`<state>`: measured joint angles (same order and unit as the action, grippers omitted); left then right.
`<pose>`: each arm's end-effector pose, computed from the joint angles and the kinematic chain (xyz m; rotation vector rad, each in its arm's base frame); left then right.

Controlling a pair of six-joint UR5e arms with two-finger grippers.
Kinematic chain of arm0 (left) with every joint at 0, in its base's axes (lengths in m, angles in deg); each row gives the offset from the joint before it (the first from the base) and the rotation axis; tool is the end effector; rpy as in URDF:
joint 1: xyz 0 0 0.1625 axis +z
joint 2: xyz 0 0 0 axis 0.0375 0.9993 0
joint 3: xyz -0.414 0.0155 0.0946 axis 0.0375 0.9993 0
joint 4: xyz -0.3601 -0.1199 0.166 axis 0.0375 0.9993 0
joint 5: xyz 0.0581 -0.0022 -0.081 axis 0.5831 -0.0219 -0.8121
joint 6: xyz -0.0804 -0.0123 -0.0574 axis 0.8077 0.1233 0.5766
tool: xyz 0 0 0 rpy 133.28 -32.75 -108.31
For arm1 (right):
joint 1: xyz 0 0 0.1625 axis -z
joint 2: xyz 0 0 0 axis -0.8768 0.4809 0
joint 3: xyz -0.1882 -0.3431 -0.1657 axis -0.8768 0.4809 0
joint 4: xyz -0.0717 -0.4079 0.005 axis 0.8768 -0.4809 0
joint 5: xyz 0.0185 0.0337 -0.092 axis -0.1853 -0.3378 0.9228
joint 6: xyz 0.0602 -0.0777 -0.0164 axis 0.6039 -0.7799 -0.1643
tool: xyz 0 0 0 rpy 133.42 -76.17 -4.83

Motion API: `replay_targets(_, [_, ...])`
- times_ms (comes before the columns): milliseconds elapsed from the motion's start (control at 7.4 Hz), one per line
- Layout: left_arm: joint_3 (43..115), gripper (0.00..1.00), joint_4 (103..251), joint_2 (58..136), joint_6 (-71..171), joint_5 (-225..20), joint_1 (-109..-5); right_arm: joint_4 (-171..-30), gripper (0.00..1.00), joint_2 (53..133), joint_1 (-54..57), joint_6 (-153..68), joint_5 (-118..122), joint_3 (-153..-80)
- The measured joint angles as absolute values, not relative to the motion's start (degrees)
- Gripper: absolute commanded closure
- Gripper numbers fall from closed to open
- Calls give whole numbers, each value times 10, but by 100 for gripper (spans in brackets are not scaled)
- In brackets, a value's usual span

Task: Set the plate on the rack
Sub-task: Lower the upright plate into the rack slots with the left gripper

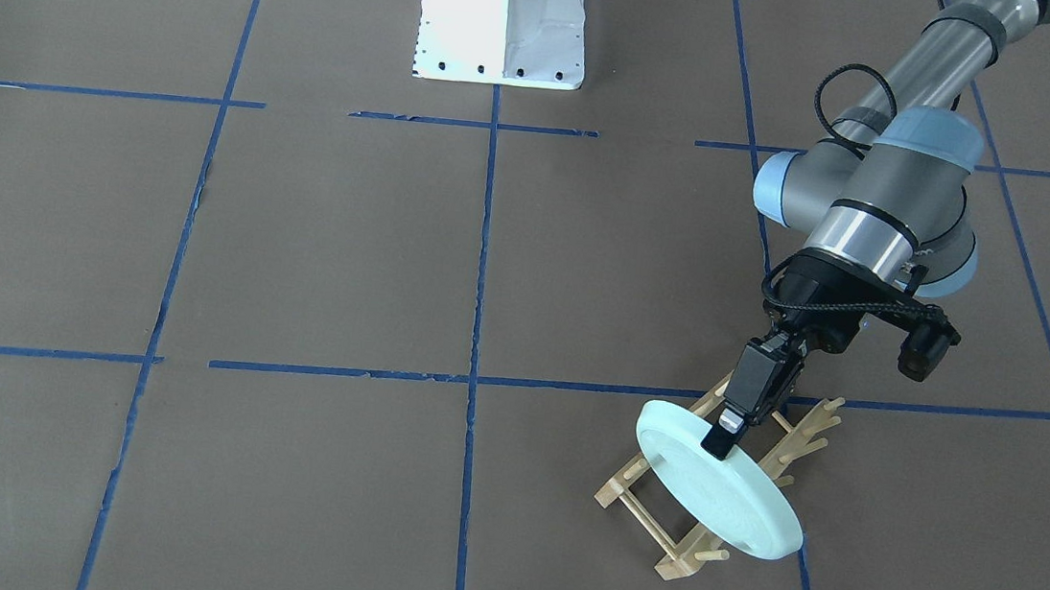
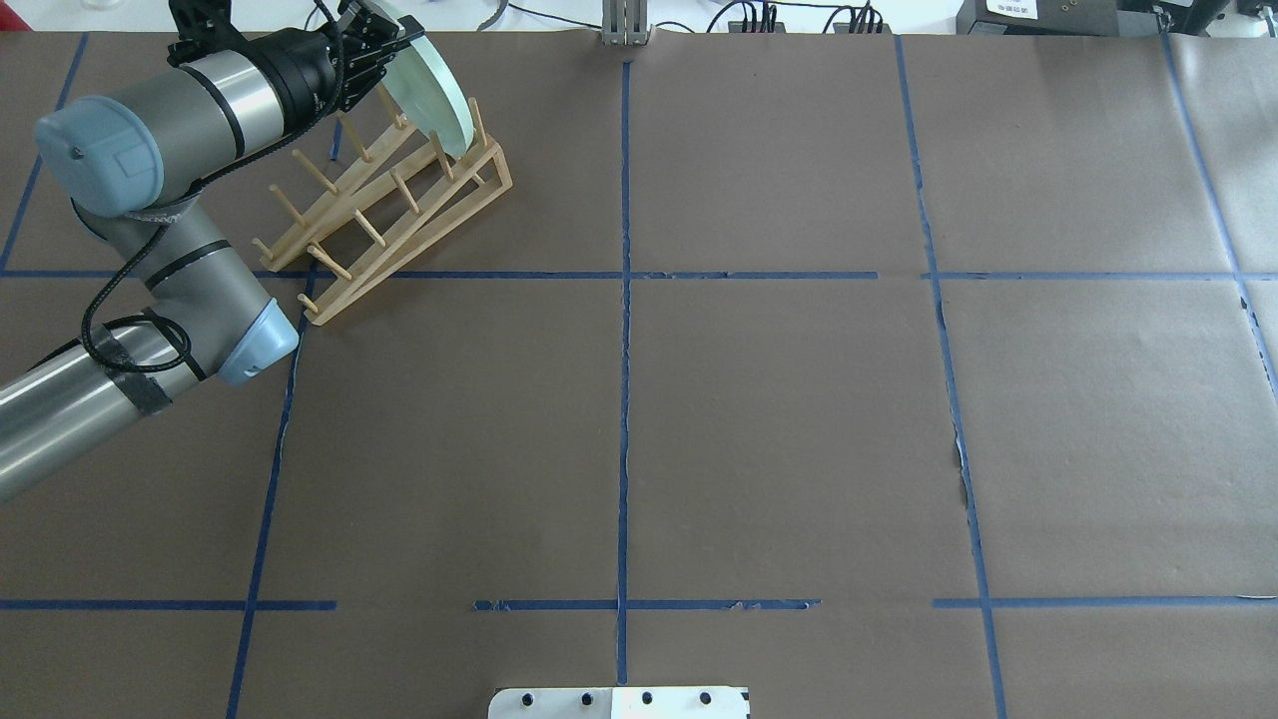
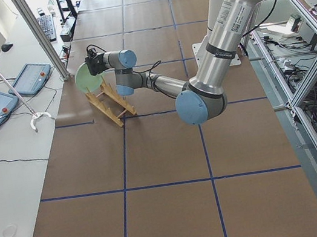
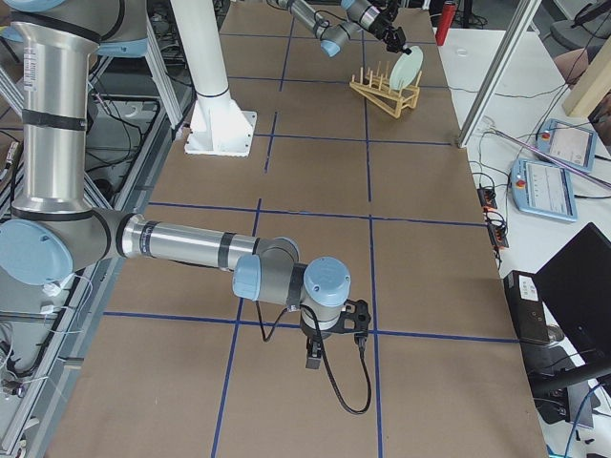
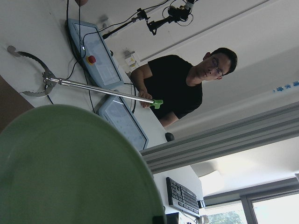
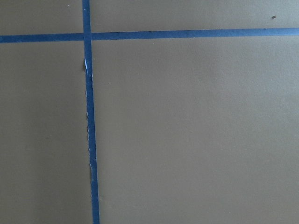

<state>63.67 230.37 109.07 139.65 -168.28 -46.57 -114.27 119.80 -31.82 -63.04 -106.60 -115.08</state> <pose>0.3472 -0.6053 0.2917 0.5605 1.6862 -0.8559 0.0898 -0.4264 0.7064 -0.0611 -0.7344 0.0272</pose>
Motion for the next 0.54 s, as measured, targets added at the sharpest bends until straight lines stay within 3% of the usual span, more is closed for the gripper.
replay_targets(270, [636, 100, 2304, 1090, 1395, -1682, -463, -1143, 0, 1198, -318, -630, -1066, -1151])
replay_targets(405, [634, 80, 2304, 1090, 1395, -1682, -462, -1143, 0, 1198, -318, -630, -1066, -1151])
replay_targets(541, [632, 26, 2304, 1090, 1395, -1682, -461, -1143, 0, 1198, -318, -630, -1066, -1151])
